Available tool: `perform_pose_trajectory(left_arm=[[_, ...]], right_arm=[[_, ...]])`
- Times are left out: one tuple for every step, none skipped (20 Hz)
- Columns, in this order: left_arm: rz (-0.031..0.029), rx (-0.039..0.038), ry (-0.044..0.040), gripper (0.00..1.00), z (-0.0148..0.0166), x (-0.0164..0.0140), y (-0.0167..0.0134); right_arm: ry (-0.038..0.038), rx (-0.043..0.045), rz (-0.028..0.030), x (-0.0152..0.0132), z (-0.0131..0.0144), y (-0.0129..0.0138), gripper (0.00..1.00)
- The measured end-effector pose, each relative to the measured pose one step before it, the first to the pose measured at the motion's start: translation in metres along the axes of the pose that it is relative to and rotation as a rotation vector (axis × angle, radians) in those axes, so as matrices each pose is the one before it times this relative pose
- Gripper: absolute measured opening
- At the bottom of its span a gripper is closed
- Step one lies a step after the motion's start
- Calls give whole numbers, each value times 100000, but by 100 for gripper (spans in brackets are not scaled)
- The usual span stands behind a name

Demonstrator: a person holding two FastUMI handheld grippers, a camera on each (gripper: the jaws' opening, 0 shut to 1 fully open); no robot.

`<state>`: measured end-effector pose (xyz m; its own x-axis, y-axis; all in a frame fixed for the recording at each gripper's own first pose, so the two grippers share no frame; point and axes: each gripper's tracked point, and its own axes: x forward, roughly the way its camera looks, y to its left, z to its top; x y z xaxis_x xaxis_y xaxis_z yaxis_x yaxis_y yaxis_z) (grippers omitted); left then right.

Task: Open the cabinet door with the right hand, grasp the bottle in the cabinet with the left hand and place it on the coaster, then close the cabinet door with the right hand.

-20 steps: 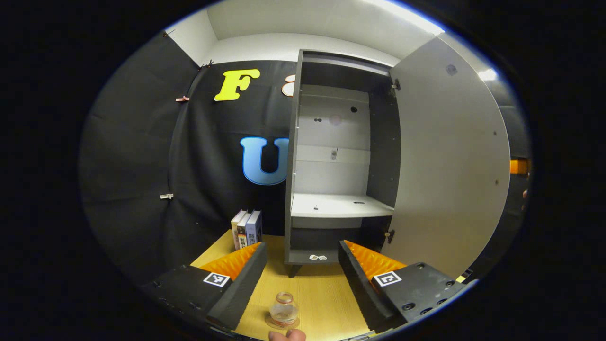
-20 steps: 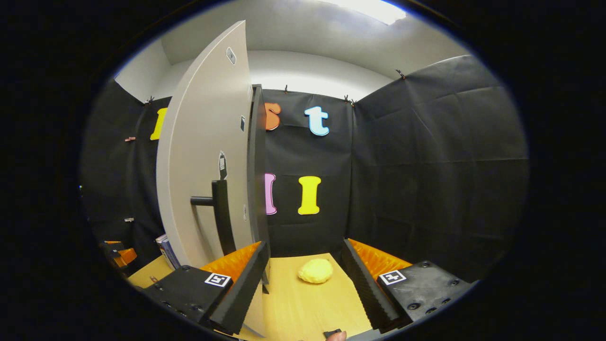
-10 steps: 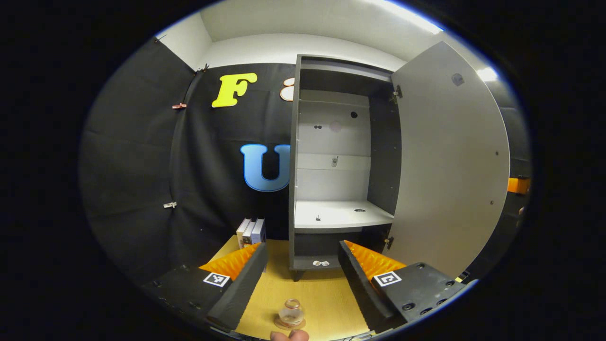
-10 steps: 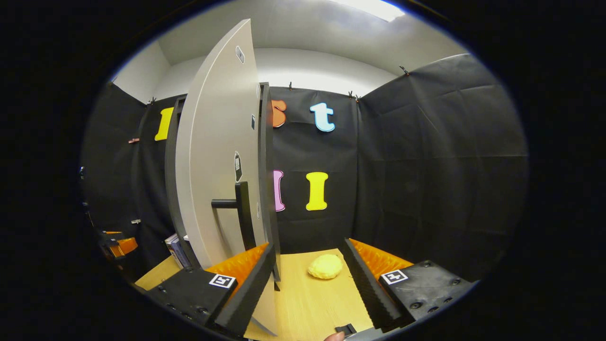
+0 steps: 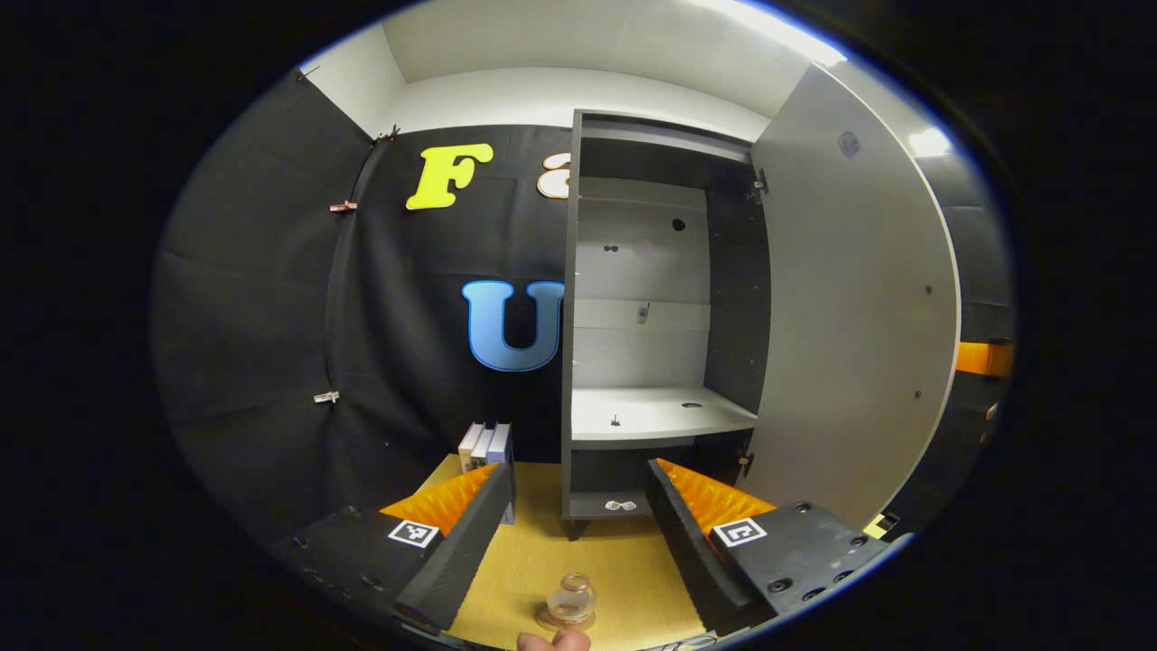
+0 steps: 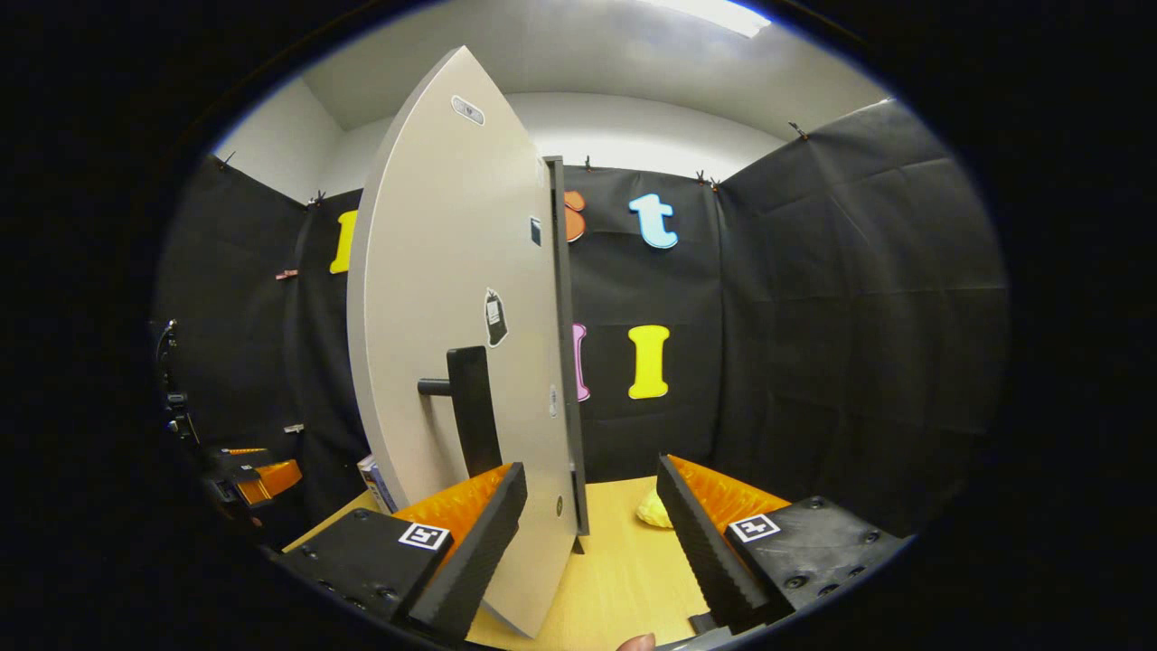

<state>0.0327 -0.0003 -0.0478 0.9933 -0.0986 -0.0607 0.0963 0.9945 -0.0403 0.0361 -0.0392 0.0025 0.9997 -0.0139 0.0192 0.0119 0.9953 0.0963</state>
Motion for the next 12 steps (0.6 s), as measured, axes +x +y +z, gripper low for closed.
perform_pose_trajectory(left_arm=[[320, 42, -386, 94, 61, -77, 270], [467, 114, -144, 92, -16, -40, 350], [468, 100, 1, 94, -11, -82, 291], [581, 180, -156, 94, -37, -90, 398], [501, 127, -8, 94, 27, -32, 327], [609, 87, -50, 94, -46, -29, 363], [363, -46, 98, 94, -4, -14, 289], [298, -52, 179, 94, -57, -23, 279], [328, -144, -105, 92, 42, 16, 283], [239, -205, -162, 92, 38, 9, 243], [379, -244, 63, 94, 43, 37, 216], [126, -209, -1, 94, -33, -30, 154]], right_arm=[[210, 173, 2564, 190, -131, 1178, 96], [479, 409, 2512, 272, -188, 1214, 96], [293, 615, 2288, 403, -229, 1080, 96], [171, 606, 2030, 370, -145, 1146, 96], [168, 737, 1809, 409, -184, 1070, 96], [242, 726, 1710, 490, -148, 991, 96], [279, 635, 1575, 540, -221, 938, 96], [205, 529, 1494, 426, -149, 897, 96], [62, 437, 1341, 620, -193, 650, 96], [105, 182, 1398, 573, -258, 663, 96], [-116, -13, 1127, 462, -58, 884, 96], [111, 157, 1799, 561, -112, 913, 97]])
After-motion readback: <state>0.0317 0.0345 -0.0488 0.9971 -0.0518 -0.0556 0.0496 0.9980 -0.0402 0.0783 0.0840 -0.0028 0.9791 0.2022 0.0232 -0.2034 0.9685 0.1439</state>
